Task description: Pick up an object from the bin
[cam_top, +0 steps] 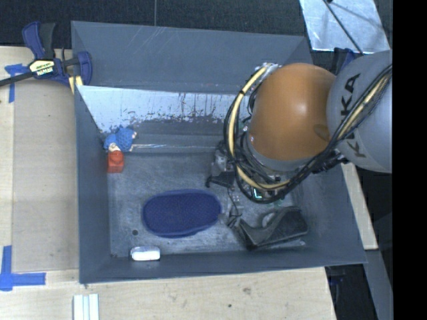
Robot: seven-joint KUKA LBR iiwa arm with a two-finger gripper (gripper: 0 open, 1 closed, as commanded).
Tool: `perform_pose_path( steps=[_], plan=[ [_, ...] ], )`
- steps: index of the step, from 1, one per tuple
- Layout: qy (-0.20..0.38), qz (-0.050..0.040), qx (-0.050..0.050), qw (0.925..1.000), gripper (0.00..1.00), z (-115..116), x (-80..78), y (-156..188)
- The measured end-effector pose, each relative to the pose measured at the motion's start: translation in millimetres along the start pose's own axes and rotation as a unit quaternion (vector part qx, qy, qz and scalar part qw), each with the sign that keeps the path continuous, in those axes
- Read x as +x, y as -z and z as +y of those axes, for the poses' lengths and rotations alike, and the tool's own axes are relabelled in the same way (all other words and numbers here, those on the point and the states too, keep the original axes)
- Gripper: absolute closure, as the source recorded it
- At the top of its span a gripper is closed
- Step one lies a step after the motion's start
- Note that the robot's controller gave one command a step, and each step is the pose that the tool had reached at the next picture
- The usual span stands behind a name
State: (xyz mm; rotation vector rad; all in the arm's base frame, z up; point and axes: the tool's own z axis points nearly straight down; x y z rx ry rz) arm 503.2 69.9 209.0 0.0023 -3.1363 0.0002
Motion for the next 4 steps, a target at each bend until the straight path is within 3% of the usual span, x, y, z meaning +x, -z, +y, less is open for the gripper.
perform_pose_path(
  steps=[1, 2, 3, 4],
  plan=[
    [0.05, -0.0003, -0.001, 0.9987, 0.0, 84, -12.3, -108],
    [0.046, -0.0037, 0.0, 0.9989, 1.0, 81, -14.4, -104],
    [0.046, -0.0036, 0.0, 0.999, 0.0, 80, -14.4, -104],
    [0.056, -0.0013, 0.0, 0.9984, 0.0, 48, -17.2, -140]
  ],
)
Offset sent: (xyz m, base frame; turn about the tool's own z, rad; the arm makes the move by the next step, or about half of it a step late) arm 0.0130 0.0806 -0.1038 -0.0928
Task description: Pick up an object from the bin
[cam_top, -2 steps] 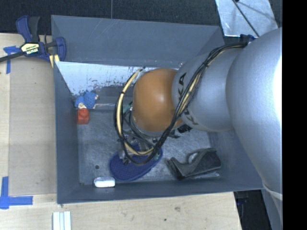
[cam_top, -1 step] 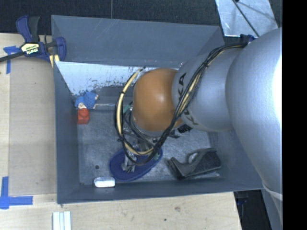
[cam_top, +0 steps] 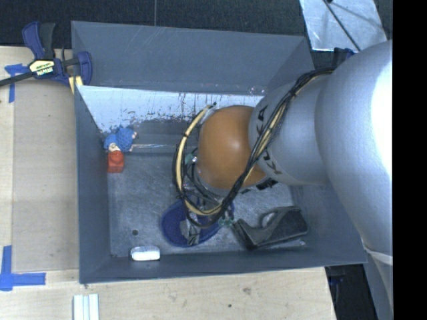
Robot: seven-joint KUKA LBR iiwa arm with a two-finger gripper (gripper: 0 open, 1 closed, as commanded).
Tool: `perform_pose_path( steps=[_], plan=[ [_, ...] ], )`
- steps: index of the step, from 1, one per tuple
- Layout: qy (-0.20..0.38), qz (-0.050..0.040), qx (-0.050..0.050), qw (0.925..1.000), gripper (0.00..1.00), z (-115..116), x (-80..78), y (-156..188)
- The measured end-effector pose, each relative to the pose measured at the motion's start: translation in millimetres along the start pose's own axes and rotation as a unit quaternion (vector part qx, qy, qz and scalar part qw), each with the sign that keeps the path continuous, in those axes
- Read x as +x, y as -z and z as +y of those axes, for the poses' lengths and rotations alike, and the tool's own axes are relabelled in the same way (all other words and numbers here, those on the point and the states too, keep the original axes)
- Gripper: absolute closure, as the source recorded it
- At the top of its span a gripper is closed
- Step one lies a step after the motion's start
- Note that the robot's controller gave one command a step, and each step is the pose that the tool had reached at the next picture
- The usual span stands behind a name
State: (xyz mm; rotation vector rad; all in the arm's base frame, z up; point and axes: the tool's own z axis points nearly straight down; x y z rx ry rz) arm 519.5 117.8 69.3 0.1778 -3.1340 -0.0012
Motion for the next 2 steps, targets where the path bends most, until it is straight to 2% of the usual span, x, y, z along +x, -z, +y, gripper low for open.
perform_pose_path(
  steps=[1, 2],
  plan=[
    [0.0, -0.0074, 0.0, 1.0, 1.0, 1.2, -3.9, 3.9],
    [0.0, -0.0058, 0.0, 1.0, 0.0, 0.7, -2.8, 2.6]
  ],
)
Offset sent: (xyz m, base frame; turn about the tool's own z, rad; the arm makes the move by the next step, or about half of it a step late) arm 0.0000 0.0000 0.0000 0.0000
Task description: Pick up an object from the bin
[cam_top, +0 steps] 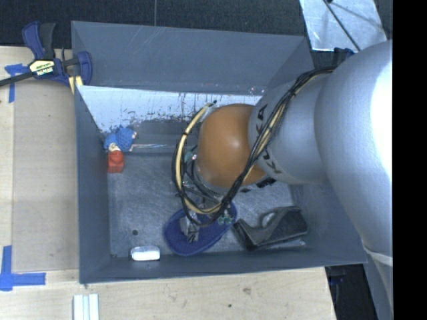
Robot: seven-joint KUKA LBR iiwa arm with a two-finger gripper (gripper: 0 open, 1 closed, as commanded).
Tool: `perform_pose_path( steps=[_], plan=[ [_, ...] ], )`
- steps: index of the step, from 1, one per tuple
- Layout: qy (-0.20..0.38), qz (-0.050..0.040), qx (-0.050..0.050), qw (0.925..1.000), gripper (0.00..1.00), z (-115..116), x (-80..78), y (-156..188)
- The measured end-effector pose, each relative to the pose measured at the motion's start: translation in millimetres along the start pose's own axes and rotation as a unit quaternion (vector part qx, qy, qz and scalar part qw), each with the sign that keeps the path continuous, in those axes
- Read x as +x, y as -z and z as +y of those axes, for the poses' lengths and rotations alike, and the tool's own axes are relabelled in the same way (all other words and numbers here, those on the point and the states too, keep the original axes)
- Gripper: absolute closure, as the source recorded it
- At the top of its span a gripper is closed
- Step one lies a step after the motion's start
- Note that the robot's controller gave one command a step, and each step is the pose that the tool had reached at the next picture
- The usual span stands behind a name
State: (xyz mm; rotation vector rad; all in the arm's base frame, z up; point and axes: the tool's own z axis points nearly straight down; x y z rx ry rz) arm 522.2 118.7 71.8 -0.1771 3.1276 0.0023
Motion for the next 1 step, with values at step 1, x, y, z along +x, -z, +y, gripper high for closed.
perform_pose_path(
  steps=[1],
  plan=[
    [0.0, 0.0002, 0.0, 1.0, 0.0, 0.1, 0.1, -0.1]
  ],
)
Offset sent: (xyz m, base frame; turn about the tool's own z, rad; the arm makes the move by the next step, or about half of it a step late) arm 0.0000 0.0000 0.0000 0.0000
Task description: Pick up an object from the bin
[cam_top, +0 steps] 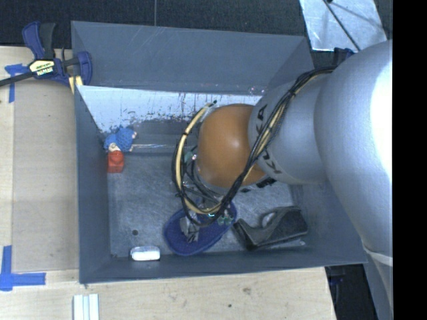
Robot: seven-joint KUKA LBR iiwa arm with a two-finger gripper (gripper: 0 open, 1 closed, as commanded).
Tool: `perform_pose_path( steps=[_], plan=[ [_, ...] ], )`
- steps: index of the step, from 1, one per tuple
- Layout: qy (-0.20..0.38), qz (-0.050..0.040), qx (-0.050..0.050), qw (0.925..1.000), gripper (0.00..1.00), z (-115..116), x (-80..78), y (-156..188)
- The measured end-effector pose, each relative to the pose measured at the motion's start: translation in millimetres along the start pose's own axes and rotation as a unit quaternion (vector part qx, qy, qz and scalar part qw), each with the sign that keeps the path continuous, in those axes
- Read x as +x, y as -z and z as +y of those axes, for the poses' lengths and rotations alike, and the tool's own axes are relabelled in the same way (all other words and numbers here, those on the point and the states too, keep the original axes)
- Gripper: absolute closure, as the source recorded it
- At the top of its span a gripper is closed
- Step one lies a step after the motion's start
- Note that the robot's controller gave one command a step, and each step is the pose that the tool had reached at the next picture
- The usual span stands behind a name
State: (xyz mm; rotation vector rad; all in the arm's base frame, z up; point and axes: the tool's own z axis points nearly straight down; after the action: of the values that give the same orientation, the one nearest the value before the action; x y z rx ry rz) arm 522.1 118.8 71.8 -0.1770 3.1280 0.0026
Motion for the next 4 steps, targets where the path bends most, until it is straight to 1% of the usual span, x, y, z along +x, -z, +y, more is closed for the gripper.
perform_pose_path(
  steps=[1, 2, 3, 4],
  plan=[
    [-0.094, 0.0009, 0.001, 0.9956, 0.0, -58, -19.0, 9],
    [-0.095, -0.0012, 0.0, 0.9955, 0.0, -55, 3.7, 0],
    [-0.096, -0.0022, 0.0, 0.9954, 1.0, -56, 2.3, 1],
    [-0.096, -0.0012, 0.0, 0.9954, 0.0, -56, 3.0, 0]
  ],
)
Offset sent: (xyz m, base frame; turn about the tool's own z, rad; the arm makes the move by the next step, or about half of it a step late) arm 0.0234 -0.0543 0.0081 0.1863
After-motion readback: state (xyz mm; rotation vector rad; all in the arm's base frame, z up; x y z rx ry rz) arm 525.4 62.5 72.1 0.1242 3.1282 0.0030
